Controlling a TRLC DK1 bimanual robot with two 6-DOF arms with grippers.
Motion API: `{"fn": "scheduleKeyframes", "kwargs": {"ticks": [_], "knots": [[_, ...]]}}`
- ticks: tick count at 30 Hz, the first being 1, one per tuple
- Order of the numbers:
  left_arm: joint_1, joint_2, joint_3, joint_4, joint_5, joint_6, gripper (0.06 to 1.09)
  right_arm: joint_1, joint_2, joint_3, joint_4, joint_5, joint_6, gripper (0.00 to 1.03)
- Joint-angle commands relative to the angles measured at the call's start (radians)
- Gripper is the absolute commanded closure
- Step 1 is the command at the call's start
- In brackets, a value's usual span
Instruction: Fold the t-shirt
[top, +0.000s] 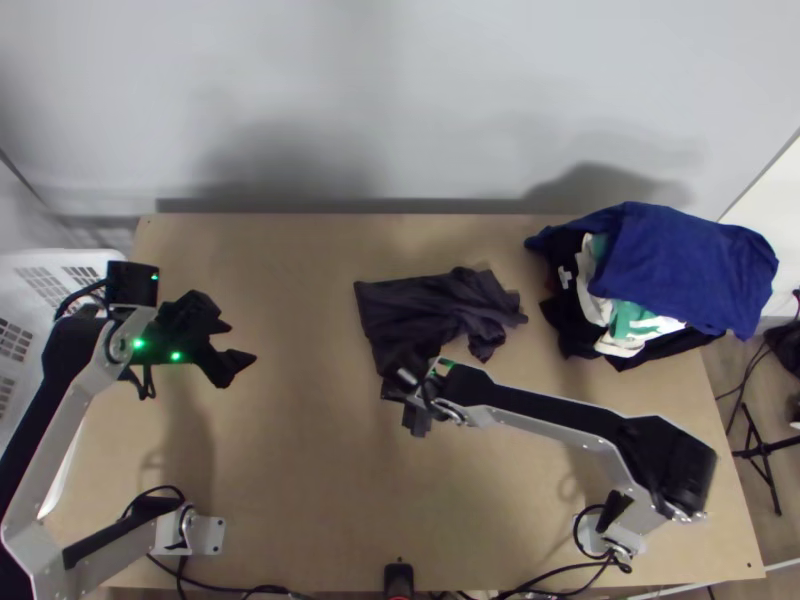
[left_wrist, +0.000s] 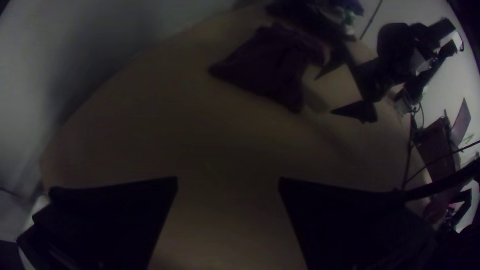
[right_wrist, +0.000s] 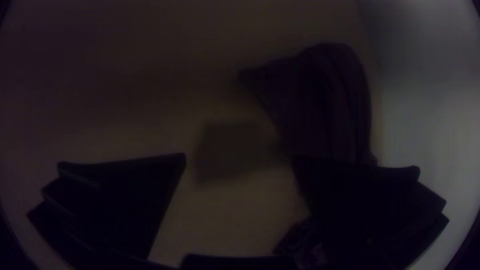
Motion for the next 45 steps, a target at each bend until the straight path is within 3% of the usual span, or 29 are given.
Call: {"fn": "scheduleKeyframes", "kwargs": {"ticks": [1,22,30,34,45], "knots": [[0.054,-0.043,-0.042,0.021,-0.006,0.004,0.1,-0.018,0.084,0.056,0.029,0.018,-0.049,0.05],[0.164,-0.117,-0.054,0.017,0.011,0.039,0.1,-0.086,0.227,0.21,0.138,0.1,-0.227,0.05],[0.166,-0.14,-0.058,0.015,0.022,0.038,0.1,-0.083,0.25,0.214,0.244,0.148,-0.307,0.05],[0.172,-0.168,-0.06,0.015,0.022,0.038,0.1,-0.076,0.23,0.185,0.37,0.203,-0.363,0.05],[0.172,-0.188,-0.1,0.013,0.031,0.033,0.1,-0.084,0.207,0.133,0.413,0.238,-0.376,0.05]]}}
